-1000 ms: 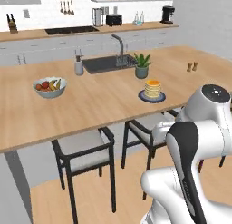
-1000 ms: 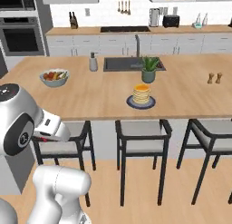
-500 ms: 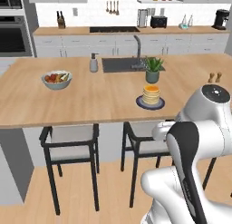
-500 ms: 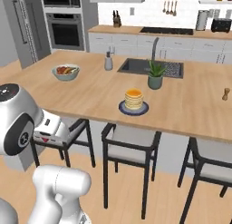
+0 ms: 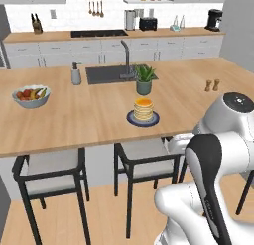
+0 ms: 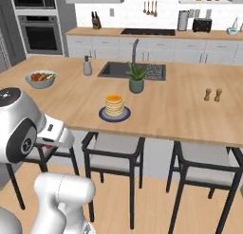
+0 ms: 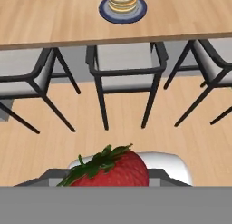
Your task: Take the strawberry from the fridge and place it on top of the pancake, located on the dining counter.
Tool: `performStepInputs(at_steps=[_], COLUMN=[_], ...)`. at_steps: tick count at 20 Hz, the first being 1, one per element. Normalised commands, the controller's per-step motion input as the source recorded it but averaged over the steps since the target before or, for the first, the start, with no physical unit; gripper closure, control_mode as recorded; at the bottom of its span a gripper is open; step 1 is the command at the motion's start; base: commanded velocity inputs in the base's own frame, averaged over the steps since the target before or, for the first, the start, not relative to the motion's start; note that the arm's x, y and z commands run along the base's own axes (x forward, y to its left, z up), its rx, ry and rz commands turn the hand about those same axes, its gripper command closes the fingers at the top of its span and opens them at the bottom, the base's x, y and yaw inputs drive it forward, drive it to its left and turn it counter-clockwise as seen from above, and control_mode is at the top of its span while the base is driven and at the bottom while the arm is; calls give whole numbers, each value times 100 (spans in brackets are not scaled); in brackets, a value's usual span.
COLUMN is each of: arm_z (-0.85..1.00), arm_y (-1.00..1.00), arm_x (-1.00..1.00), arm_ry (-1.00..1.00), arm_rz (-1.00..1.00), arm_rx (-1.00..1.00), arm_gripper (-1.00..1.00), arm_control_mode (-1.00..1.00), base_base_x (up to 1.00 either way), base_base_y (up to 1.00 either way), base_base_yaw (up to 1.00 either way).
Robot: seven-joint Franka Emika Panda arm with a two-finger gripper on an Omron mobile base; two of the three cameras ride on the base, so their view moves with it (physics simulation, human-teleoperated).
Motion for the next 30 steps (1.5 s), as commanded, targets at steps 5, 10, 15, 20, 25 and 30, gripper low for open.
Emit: performStepInputs(at_steps=[5, 10, 15, 20, 25, 30], arm_z=[0, 0, 0, 0, 2, 31], arm_y=[0, 0, 0, 0, 0, 3], arm_x=[0, 0, 0, 0, 16, 88], arm_ry=[0, 0, 0, 0, 0, -1], arm_rz=[0, 0, 0, 0, 0, -1], arm_rx=[0, 0, 0, 0, 0, 0], arm_gripper=[100, 100, 100, 100, 100, 100], arm_control_mode=[100, 100, 100, 100, -100, -100], base_base_x=[52, 80, 50, 36, 24, 0], base_base_y=[-27, -1, 2, 0, 0, 0], base_base_yaw=[-25, -10, 0, 0, 0, 0])
